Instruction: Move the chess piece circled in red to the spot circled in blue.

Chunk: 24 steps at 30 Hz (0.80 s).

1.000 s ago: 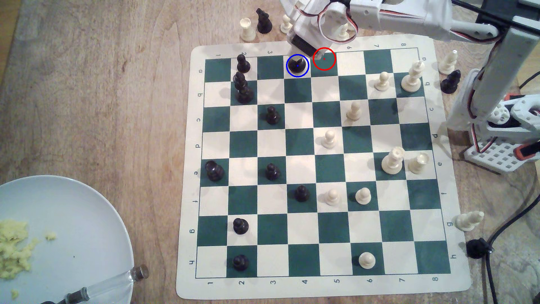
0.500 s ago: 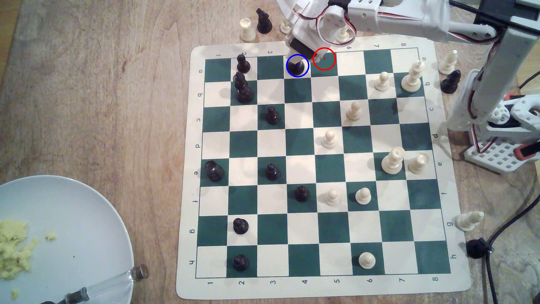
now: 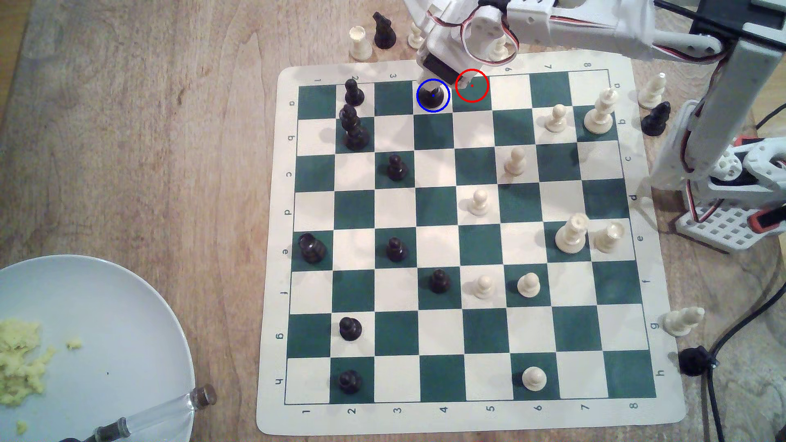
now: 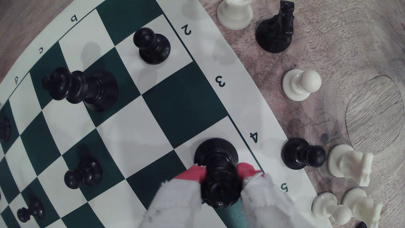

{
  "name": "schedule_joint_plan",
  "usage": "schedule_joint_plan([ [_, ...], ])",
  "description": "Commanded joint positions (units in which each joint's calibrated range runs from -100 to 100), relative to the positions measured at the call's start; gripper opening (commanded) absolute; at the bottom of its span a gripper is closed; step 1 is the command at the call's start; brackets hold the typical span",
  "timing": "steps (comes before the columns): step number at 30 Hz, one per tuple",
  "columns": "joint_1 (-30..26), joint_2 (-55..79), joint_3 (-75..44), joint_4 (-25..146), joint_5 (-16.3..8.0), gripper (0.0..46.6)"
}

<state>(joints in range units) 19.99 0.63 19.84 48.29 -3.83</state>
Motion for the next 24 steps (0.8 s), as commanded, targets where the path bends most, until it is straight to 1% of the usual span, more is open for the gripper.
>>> schedule_joint_plan([
  [1, 0.08, -1.48, -4.33, -0.29, -0.05, 13.5],
  [2, 0.16, -1.56, -4.33, -0.29, -0.1, 15.7],
  [3, 0.16, -1.65, -4.33, -0.29, -0.15, 16.1],
  [6, 0.23, -1.9, -4.33, -0.21, -0.1, 17.4],
  [13, 0.31, -5.04, -2.52, 0.94, -0.2, 18.8],
  [18, 0.08, -11.07, 1.47, 1.51, -0.29, 19.7],
  [23, -0.63, -19.13, 9.08, 2.65, -0.34, 19.6],
  [24, -0.78, -21.94, 12.08, 2.65, -0.34, 19.6],
])
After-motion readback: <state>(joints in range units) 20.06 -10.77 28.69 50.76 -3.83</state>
